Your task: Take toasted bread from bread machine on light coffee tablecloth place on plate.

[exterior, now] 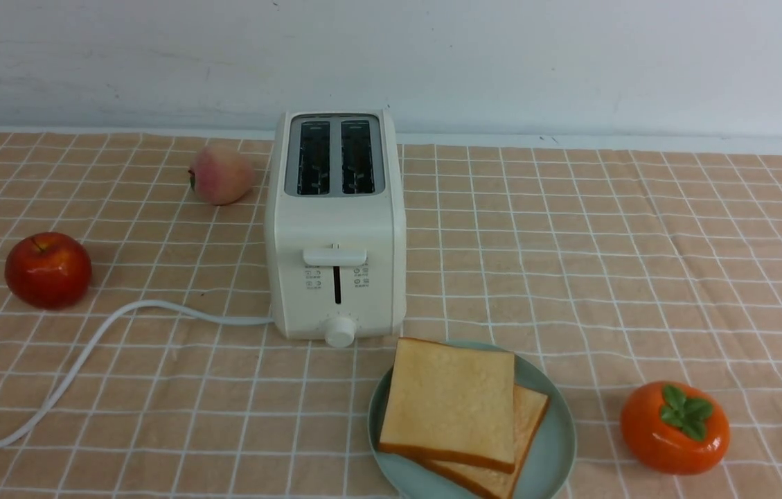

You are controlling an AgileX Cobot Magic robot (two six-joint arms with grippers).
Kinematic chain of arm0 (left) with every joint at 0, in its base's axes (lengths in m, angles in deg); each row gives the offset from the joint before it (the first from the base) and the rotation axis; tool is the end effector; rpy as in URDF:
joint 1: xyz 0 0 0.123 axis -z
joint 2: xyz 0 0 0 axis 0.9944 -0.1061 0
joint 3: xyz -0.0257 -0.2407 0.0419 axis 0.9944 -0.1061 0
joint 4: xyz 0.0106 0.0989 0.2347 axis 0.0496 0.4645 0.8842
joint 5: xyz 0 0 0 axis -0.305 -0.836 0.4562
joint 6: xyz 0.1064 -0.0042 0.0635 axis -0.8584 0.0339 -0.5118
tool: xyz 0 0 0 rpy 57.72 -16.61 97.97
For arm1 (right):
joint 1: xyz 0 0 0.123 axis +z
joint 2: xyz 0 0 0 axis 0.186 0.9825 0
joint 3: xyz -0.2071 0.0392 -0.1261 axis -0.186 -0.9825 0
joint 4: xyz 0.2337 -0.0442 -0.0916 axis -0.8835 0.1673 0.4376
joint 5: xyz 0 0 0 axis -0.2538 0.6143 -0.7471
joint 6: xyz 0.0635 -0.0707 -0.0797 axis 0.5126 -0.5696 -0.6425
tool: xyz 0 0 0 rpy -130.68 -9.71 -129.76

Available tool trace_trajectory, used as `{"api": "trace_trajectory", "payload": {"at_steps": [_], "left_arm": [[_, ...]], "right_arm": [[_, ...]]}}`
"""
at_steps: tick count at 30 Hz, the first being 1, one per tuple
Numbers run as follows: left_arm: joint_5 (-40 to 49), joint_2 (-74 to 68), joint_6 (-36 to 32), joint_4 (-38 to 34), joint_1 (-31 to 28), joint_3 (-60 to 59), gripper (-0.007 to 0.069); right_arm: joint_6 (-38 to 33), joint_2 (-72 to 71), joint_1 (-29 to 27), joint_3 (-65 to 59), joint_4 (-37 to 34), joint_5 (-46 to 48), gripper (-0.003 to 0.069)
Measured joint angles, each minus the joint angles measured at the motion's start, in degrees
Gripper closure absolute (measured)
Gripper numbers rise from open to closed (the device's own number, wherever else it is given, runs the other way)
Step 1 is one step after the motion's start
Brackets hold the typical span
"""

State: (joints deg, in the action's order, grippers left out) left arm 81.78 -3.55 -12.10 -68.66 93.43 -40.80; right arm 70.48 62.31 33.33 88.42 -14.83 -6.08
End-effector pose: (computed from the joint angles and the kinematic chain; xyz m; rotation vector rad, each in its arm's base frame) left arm 0.1193 -0.0132 0.2729 -0.1621 1.6141 -0.3271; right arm 0.1569 0.0238 0.2302 -0.0550 1.9263 0.0401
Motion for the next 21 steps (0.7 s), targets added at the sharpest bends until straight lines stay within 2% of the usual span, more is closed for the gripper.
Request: {"api": "trace_trajectory", "payload": {"at_steps": [6, 14, 16, 21], "left_arm": [[-2.60, 0.25, -0.07, 1.86, 0.89, -3.15, 0.0638], [-8.04, 4.92, -0.28, 2.56, 1.00, -17.70, 0.0636], [-7.66, 4.92, -0.28, 1.51, 1.00, -18.42, 0.0636], [0.03, 4.92, -3.06, -2.13, 0.93, -18.74, 0.0630]], "right_arm": [[0.00, 0.00, 0.00, 0.00, 0.00, 0.00, 0.0639], [0.00, 0.00, 0.00, 0.00, 0.04, 0.00, 0.0635], [0.00, 0.00, 0.00, 0.00, 0.04, 0.00, 0.0632], [0.00, 0.00, 0.00, 0.00, 0.04, 0.00, 0.0626]]}}
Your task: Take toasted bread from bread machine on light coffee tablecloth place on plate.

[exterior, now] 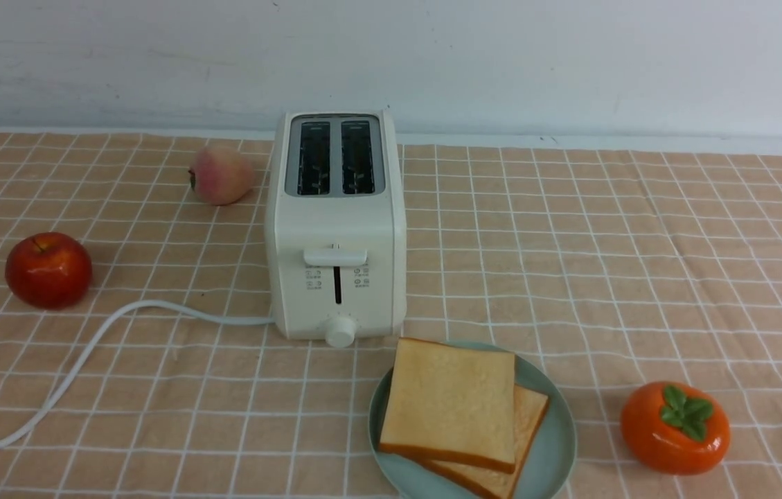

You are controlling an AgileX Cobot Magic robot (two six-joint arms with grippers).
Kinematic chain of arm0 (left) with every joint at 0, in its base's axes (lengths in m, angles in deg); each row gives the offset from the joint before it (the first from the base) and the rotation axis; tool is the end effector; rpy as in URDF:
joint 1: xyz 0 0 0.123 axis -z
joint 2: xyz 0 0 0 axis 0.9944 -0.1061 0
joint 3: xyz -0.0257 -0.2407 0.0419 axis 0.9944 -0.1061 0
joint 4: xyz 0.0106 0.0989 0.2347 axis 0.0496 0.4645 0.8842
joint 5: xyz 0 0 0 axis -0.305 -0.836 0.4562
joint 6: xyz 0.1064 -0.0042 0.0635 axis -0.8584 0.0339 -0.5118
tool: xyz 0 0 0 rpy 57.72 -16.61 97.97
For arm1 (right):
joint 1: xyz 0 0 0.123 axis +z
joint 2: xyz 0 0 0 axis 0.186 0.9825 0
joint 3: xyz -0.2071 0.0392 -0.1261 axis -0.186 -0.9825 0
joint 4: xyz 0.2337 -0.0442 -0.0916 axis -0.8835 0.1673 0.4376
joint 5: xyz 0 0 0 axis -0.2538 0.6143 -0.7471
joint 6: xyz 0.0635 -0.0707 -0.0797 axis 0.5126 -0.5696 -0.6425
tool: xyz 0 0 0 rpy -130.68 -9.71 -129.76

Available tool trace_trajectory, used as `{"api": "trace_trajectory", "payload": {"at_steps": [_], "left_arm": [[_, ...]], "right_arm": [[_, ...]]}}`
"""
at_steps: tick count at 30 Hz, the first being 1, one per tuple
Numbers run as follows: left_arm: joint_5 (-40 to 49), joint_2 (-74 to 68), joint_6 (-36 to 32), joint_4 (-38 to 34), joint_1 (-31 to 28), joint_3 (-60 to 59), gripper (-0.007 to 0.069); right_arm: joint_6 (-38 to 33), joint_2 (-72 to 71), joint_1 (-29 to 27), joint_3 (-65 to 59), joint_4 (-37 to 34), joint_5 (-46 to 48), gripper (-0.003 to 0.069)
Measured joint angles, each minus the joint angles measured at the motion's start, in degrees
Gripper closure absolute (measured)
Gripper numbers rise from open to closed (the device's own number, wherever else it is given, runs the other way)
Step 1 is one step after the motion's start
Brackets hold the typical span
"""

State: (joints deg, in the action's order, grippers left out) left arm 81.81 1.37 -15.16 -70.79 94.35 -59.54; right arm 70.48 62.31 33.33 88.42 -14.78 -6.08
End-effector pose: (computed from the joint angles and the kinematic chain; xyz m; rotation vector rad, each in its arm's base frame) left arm 0.1265 -0.0181 0.1635 -0.1348 1.8610 -0.2931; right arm 0.1569 0.0237 0.2302 -0.0555 1.9260 0.0393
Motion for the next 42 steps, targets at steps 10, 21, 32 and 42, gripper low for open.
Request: {"api": "trace_trajectory", "payload": {"at_steps": [10, 21, 32, 42], "left_arm": [[2.35, 0.00, -5.15, -0.99, -5.65, -0.16, 0.0624], [1.72, 0.00, -5.42, -1.10, -9.63, -0.16, 0.0622], [1.72, 0.00, -5.55, -1.10, -9.63, -0.16, 0.0622], [1.72, 0.00, -5.60, -1.04, -9.63, -0.16, 0.0622]], "right_arm": [[0.00, 0.00, 0.00, 0.00, 0.00, 0.00, 0.0617], [0.00, 0.00, 0.00, 0.00, 0.00, 0.00, 0.0608], [0.00, 0.00, 0.00, 0.00, 0.00, 0.00, 0.0602], [0.00, -1.93, 0.00, -0.69, 0.00, -0.08, 0.0586]]}}
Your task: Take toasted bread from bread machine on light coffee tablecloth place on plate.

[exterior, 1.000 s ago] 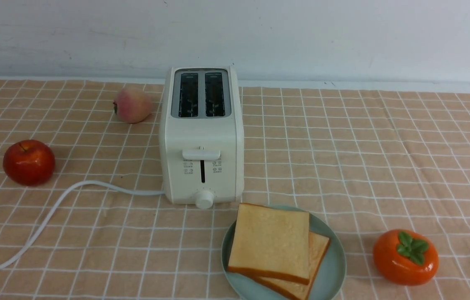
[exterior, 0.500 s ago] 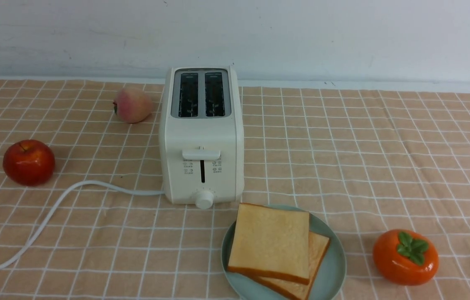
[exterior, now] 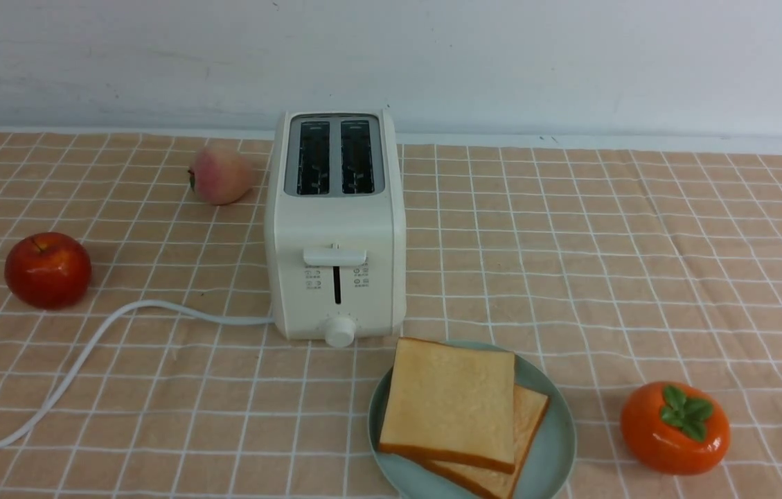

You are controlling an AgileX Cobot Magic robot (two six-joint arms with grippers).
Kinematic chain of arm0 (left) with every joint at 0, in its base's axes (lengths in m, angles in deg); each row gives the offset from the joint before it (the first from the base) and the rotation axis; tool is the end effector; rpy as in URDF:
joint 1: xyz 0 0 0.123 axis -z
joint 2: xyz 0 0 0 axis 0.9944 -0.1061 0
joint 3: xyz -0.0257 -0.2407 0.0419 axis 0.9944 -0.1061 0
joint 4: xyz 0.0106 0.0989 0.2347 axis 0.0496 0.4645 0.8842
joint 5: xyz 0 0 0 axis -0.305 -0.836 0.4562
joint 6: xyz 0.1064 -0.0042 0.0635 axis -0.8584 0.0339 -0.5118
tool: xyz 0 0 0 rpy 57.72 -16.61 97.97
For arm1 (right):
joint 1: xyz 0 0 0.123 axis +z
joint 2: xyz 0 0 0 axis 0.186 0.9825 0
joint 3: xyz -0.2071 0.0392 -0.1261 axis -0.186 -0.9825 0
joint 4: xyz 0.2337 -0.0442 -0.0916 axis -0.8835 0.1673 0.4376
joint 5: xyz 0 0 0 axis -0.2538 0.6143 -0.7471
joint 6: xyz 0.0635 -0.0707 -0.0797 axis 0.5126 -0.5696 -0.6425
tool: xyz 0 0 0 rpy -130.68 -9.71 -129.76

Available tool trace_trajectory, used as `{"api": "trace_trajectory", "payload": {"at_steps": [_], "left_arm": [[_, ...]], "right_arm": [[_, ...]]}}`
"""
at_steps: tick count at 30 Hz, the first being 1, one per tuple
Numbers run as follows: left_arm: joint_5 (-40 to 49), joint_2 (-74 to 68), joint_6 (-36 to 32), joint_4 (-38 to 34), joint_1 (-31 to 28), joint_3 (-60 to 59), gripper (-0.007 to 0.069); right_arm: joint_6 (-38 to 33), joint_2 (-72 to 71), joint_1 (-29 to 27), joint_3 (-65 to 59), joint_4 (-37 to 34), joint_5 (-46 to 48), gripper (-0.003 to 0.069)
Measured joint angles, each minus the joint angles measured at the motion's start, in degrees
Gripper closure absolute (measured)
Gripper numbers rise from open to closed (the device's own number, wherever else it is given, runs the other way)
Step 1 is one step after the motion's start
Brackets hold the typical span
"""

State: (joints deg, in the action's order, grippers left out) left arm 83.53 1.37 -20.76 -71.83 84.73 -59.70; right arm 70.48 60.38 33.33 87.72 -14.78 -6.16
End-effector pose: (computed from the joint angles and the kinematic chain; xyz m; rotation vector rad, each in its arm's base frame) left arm 0.1267 0.0029 0.1588 -0.2163 1.8784 -0.1214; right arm 0.1534 0.0224 0.2310 -0.0508 1.9049 0.0475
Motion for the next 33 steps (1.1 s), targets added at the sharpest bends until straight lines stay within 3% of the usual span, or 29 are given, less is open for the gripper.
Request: {"api": "trace_trajectory", "payload": {"at_steps": [4, 9, 12, 13, 14, 16, 20, 23, 33], "left_arm": [[0.00, 0.00, 0.00, 0.00, 0.00, 0.00, 0.0620], [0.00, 0.00, 0.00, 0.00, 0.00, 0.00, 0.0613], [0.00, 0.00, -0.01, 0.00, 0.00, 0.00, 0.0607], [0.00, 0.00, -0.01, 0.00, 0.00, 0.00, 0.0607], [0.00, 0.00, -0.01, 0.00, 0.00, 0.00, 0.0607], [0.00, 0.00, -0.01, 0.00, 0.00, 0.00, 0.0607], [0.00, 0.00, -0.01, 0.04, 0.00, 0.00, 0.0606], [0.00, 0.00, -0.01, 0.04, 0.00, 0.00, 0.0606], [0.00, 0.00, -0.01, 0.04, 0.00, 0.00, 0.0595]], "right_arm": [[-0.06, -4.81, -1.52, -2.33, -0.10, -0.31, 0.0583], [-6.36, -12.72, -8.52, -7.51, -8.06, -1.23, 0.0577], [-22.08, -16.68, -14.80, -12.46, -21.35, -5.36, 0.0573], [-23.08, -16.81, -15.13, -12.77, -22.18, -5.74, 0.0572], [-31.65, -17.73, -17.87, -15.63, -30.00, -9.80, 0.0570], [-38.99, -18.55, -20.32, -17.70, -37.48, -12.33, 0.0568], [-49.74, -19.83, -24.45, -18.23, -44.89, -11.33, 0.0564], [-52.54, -20.47, -26.40, -18.23, -45.20, -8.69, 0.0561], [-51.45, -21.01, -26.87, -17.79, -44.87, -5.97, 0.0550]]}}
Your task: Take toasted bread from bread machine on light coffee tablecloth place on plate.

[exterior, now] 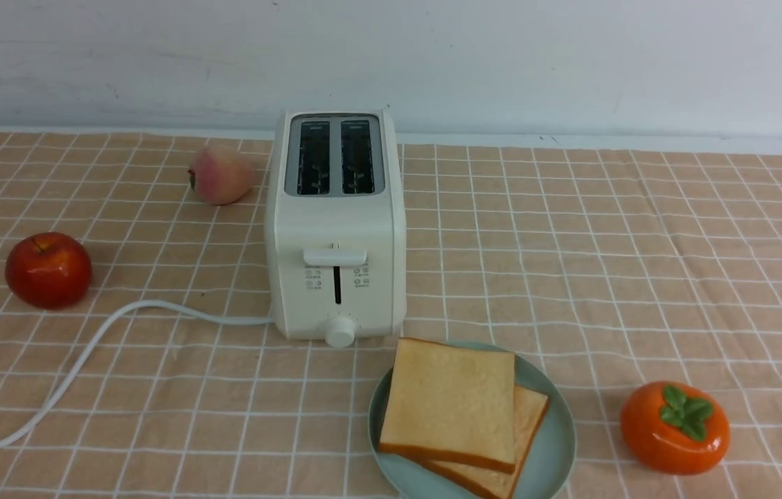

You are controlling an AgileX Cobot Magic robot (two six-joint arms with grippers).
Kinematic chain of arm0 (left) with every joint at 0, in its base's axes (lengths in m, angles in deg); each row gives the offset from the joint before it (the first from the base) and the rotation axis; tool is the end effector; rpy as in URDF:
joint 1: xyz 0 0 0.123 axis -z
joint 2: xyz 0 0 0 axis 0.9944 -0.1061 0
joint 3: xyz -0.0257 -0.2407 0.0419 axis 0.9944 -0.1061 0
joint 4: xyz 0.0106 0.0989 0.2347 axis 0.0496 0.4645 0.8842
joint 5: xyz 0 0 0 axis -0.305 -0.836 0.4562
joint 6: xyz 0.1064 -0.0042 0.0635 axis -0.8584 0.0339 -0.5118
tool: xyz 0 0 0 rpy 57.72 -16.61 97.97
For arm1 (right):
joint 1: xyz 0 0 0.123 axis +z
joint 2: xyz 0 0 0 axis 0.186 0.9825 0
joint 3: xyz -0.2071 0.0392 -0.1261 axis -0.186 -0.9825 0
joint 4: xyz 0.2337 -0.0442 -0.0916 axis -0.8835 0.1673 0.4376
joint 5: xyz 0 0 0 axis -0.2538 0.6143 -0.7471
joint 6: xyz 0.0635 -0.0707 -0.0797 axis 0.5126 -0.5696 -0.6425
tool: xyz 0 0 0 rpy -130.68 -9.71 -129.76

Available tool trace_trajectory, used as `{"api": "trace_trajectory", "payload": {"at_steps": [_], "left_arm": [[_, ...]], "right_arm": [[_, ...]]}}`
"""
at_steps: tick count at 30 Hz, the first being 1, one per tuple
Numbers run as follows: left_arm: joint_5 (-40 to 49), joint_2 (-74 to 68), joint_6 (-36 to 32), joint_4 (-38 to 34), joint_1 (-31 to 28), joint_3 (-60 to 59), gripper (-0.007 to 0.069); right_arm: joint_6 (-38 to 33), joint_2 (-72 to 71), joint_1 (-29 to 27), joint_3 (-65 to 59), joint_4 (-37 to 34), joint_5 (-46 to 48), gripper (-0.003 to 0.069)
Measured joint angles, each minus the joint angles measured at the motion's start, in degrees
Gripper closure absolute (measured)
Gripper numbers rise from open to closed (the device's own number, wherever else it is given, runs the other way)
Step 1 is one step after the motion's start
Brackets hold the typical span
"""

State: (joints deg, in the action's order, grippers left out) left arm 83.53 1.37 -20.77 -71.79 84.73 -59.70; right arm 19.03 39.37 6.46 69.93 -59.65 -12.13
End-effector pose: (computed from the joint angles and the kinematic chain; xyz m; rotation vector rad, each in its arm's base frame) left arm 0.1267 0.0029 0.1588 -0.2157 1.8784 -0.1206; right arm 0.1267 -0.0066 0.1645 -0.0002 1.8714 -0.0703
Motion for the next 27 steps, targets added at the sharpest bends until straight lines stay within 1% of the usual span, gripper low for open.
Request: {"api": "trace_trajectory", "payload": {"at_steps": [6, 27], "left_arm": [[0.00, 0.00, 0.00, 0.00, 0.00, 0.00, 0.0588], [0.00, 0.00, -0.05, 0.00, 0.00, 0.00, 0.0578]], "right_arm": [[0.00, 0.00, 0.00, 0.09, 1.12, 0.40, 0.0544], [0.00, 0.00, 0.00, 0.13, 1.30, 0.56, 0.0519]]}}
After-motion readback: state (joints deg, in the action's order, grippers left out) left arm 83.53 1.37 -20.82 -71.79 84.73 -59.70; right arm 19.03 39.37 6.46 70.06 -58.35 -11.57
